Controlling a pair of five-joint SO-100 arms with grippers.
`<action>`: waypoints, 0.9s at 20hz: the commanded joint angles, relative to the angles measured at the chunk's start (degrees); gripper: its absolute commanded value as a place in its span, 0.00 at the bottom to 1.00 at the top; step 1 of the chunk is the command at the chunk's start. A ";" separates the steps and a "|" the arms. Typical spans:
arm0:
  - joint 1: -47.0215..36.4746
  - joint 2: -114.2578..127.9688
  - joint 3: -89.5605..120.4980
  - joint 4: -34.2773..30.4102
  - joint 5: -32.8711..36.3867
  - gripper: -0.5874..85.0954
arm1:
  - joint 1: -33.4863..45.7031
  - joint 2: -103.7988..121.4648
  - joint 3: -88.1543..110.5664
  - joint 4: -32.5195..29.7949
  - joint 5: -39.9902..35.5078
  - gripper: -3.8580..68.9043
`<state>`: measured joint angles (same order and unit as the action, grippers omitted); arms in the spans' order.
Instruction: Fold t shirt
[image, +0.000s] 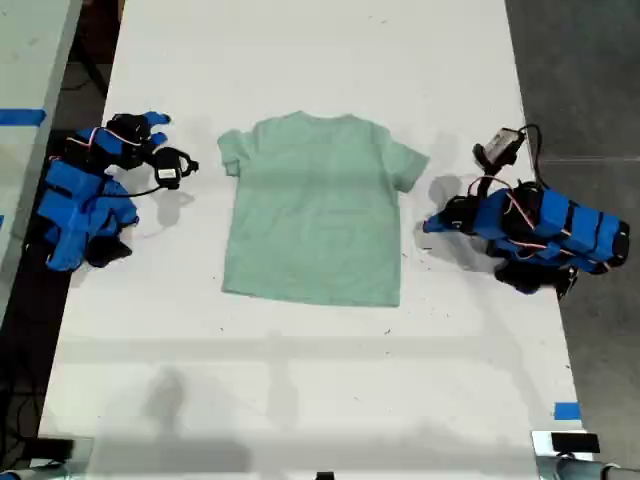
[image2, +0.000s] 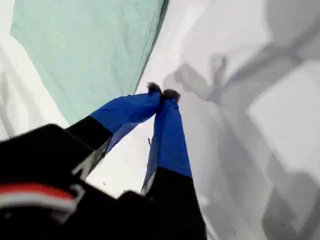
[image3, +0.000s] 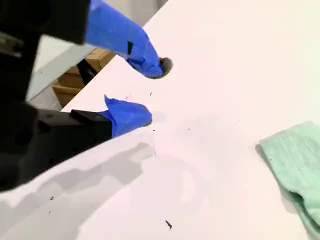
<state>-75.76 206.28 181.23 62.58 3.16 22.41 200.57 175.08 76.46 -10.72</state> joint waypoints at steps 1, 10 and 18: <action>-0.62 0.44 -0.44 -0.35 0.35 0.14 | -1.05 0.53 2.46 0.97 3.96 0.06; -0.70 0.44 -0.44 -0.35 0.35 0.14 | -0.97 0.53 -2.02 2.02 -0.70 0.07; -0.70 0.44 -0.44 -0.35 0.35 0.14 | 26.19 -49.92 -38.58 -7.47 -23.73 0.31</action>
<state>-75.76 206.28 181.23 62.58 3.16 43.68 165.32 146.16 74.36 -29.88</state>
